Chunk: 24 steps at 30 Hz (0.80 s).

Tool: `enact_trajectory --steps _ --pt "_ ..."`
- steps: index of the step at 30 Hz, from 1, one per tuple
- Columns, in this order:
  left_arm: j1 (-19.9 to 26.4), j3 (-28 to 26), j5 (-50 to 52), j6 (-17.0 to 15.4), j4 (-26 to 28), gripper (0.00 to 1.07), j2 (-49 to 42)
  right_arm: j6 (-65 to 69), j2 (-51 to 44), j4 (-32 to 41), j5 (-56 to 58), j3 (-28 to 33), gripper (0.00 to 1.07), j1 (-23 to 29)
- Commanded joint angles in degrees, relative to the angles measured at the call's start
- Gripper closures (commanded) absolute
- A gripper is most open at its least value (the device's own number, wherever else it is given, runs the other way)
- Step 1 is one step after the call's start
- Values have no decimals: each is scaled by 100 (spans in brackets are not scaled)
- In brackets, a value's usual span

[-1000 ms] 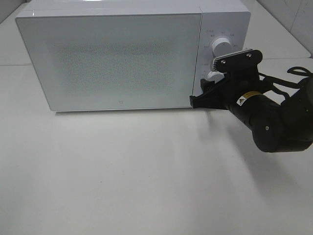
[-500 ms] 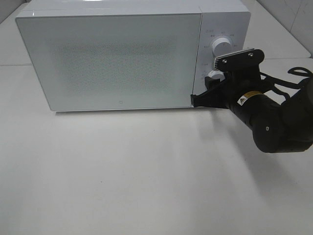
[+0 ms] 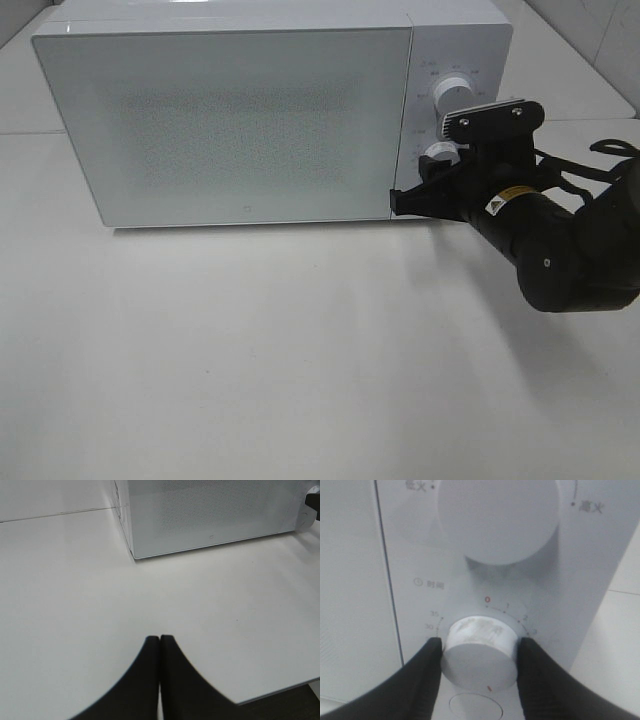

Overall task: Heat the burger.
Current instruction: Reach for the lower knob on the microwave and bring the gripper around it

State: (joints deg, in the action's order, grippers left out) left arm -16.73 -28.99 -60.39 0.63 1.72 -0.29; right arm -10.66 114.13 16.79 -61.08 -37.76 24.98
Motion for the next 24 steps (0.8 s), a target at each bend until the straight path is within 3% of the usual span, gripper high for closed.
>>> enact_trajectory --steps 1,3,9,11,12,14,16,18,19,24 --pt "23 11 74 -6 -23 106 -103 814 -40 -63 -178 -115 107 -23" --pt "23 11 74 -6 -23 106 -103 1106 -40 -63 -183 -115 107 -23" --pt "23 11 74 -6 -23 106 -103 3936 -40 -63 -235 -115 107 -23" --pt "23 11 74 -6 -23 106 -103 4332 -40 -63 -258 -115 107 -23" --pt "23 11 74 -6 -23 106 -103 5300 -40 -63 -298 -115 107 -23" --pt "23 11 74 -6 -23 106 -103 5752 -40 -63 -327 -115 107 -23" --pt "23 11 74 -6 -23 106 -103 7403 -40 -109 -504 -115 107 -23" --pt "23 11 74 -6 -23 106 -103 7723 -40 -132 -550 -115 107 -23" --pt "23 11 74 -6 -23 106 -103 8497 -40 -149 -693 -115 107 -23" --pt "23 11 74 -6 -23 106 -103 9236 -40 -178 -934 -115 107 -23"
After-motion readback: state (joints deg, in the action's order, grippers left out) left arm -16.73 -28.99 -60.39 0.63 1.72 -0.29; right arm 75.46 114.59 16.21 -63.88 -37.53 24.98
